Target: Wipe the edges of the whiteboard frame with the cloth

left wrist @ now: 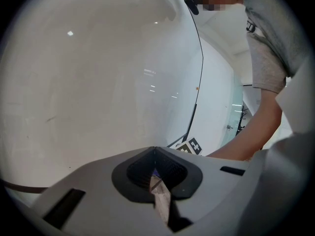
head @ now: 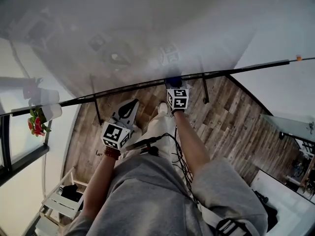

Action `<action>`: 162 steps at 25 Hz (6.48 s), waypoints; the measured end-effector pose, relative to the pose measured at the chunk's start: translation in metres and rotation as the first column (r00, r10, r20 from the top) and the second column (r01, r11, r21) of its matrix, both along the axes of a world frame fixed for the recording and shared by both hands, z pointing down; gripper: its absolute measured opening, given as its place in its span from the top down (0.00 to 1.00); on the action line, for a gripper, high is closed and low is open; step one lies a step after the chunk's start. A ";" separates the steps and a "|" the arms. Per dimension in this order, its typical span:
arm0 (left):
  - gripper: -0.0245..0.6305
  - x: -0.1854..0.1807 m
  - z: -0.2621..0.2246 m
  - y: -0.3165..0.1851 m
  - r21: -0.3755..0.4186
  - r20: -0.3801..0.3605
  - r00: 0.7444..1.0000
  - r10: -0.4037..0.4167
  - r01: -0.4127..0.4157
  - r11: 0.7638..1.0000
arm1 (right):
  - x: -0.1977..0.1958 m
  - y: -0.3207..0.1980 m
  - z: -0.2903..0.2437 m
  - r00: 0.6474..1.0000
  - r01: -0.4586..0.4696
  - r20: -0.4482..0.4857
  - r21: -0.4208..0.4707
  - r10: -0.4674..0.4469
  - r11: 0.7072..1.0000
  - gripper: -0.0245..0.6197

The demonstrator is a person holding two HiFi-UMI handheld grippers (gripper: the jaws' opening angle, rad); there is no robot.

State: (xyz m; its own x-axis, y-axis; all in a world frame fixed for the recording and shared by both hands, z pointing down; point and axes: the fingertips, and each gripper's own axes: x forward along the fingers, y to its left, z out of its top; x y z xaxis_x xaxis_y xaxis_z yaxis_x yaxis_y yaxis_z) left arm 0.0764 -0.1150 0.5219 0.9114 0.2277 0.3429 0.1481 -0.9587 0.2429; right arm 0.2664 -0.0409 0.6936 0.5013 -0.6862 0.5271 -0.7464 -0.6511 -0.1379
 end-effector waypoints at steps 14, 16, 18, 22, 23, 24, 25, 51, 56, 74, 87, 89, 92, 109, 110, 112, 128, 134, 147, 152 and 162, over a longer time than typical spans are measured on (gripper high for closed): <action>0.95 -0.022 0.003 -0.042 0.001 -0.006 1.000 0.017 -0.017 1.000 | -0.027 -0.034 -0.002 1.000 -0.016 -0.021 0.011 0.016 1.000 0.76; 0.95 -0.026 0.004 -0.044 0.002 -0.007 1.000 0.026 -0.026 1.000 | -0.031 -0.037 -0.002 1.000 -0.018 -0.021 0.012 0.019 1.000 0.76; 0.95 -0.030 0.005 -0.048 0.000 -0.008 1.000 0.030 -0.030 1.000 | -0.035 -0.043 -0.001 1.000 -0.018 -0.024 0.012 0.019 1.000 0.76; 0.95 -0.039 0.008 -0.058 0.008 -0.004 0.999 0.031 -0.031 0.999 | -0.043 -0.054 -0.001 1.000 -0.017 -0.026 0.013 0.017 1.000 0.76; 0.95 -0.041 0.008 -0.060 0.012 -0.004 1.000 0.031 -0.031 0.999 | -0.046 -0.057 -0.002 1.000 -0.015 -0.027 0.014 0.015 1.000 0.76; 0.95 -0.043 0.008 -0.063 0.013 -0.004 1.000 0.031 -0.030 0.999 | -0.048 -0.059 -0.002 1.000 -0.012 -0.029 0.016 0.013 1.000 0.76; 0.95 -0.045 0.007 -0.065 0.012 -0.005 1.000 0.029 -0.029 1.000 | -0.051 -0.062 -0.003 1.000 -0.010 -0.030 0.018 0.011 1.000 0.76; 0.95 -0.078 0.011 -0.087 0.002 -0.005 0.999 -0.035 0.035 0.999 | -0.100 -0.119 -0.005 0.998 0.057 -0.009 0.058 -0.057 0.997 0.76; 0.95 -0.085 0.011 -0.095 0.002 -0.003 0.999 -0.052 0.052 0.999 | -0.110 -0.130 -0.007 0.997 0.078 -0.003 0.063 -0.078 0.995 0.76; 0.95 -0.130 0.011 -0.117 -0.006 -0.003 0.990 -0.143 0.143 0.990 | -0.157 -0.184 -0.008 0.987 0.158 0.024 0.101 -0.162 0.982 0.76; 0.95 -0.167 0.017 -0.134 -0.030 -0.010 0.964 -0.267 0.267 0.963 | -0.182 -0.217 -0.004 0.980 0.188 0.049 0.119 -0.194 0.975 0.76; 0.95 -0.172 0.015 -0.136 -0.029 -0.013 0.959 -0.283 0.283 0.959 | -0.187 -0.221 -0.005 0.978 0.192 0.054 0.118 -0.199 0.974 0.76; 0.95 -0.181 0.015 -0.142 -0.030 -0.014 0.950 -0.312 0.312 0.950 | -0.194 -0.228 -0.004 0.976 0.201 0.058 0.112 -0.208 0.973 0.76; 0.95 -0.225 0.021 -0.172 -0.024 0.005 0.883 -0.469 0.469 0.883 | -0.241 -0.284 -0.005 0.945 0.304 0.077 0.150 -0.317 0.941 0.76; 0.95 -0.227 0.022 -0.174 -0.022 0.006 0.879 -0.477 0.477 0.879 | -0.243 -0.286 -0.005 0.944 0.308 0.078 0.150 -0.322 0.939 0.76; 0.95 -0.231 0.022 -0.176 -0.020 0.006 0.871 -0.491 0.491 0.871 | -0.246 -0.290 -0.005 0.941 0.315 0.079 0.152 -0.329 0.937 0.76; 0.95 -0.268 0.012 -0.171 -0.003 0.013 0.818 -0.575 0.575 0.818 | -0.276 -0.315 -0.008 0.907 0.395 0.089 0.164 -0.412 0.904 0.76; 0.95 -0.282 0.014 -0.174 0.002 0.003 0.792 -0.610 0.610 0.792 | -0.283 -0.323 -0.006 0.896 0.416 0.088 0.168 -0.434 0.894 0.76; 0.95 -0.300 0.012 -0.179 0.001 0.001 0.755 -0.656 0.656 0.755 | -0.296 -0.336 -0.009 0.895 0.415 0.097 0.174 -0.435 0.893 0.76; 0.95 -0.304 0.011 -0.183 0.002 0.005 0.745 -0.667 0.667 0.745 | -0.304 -0.346 -0.009 0.885 0.436 0.093 0.176 -0.456 0.883 0.76; 0.95 -0.319 0.011 -0.195 0.006 0.009 0.705 -0.709 0.709 0.705 | -0.329 -0.370 -0.010 0.855 0.486 0.098 0.189 -0.509 0.853 0.76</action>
